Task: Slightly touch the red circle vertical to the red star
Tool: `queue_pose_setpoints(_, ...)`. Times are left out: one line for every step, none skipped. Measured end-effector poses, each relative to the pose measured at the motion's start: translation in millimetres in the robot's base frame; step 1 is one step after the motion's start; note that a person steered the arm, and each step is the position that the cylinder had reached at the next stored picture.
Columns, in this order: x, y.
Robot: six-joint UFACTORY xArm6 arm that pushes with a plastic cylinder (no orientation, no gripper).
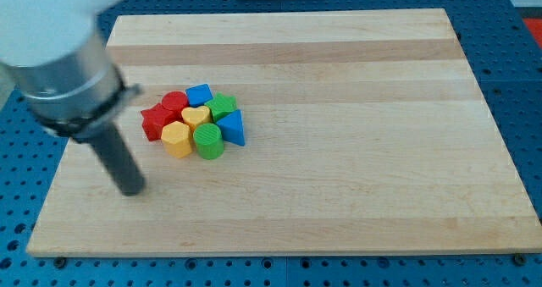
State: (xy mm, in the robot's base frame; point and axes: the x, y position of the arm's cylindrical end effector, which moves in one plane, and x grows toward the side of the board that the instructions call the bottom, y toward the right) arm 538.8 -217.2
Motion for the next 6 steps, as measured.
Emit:
queue_pose_setpoints(-25, -19)
queue_pose_setpoints(-51, 18)
queue_pose_setpoints(-55, 50)
queue_pose_setpoints(-72, 74)
queue_pose_setpoints(-120, 69)
queue_pose_setpoints(-137, 58)
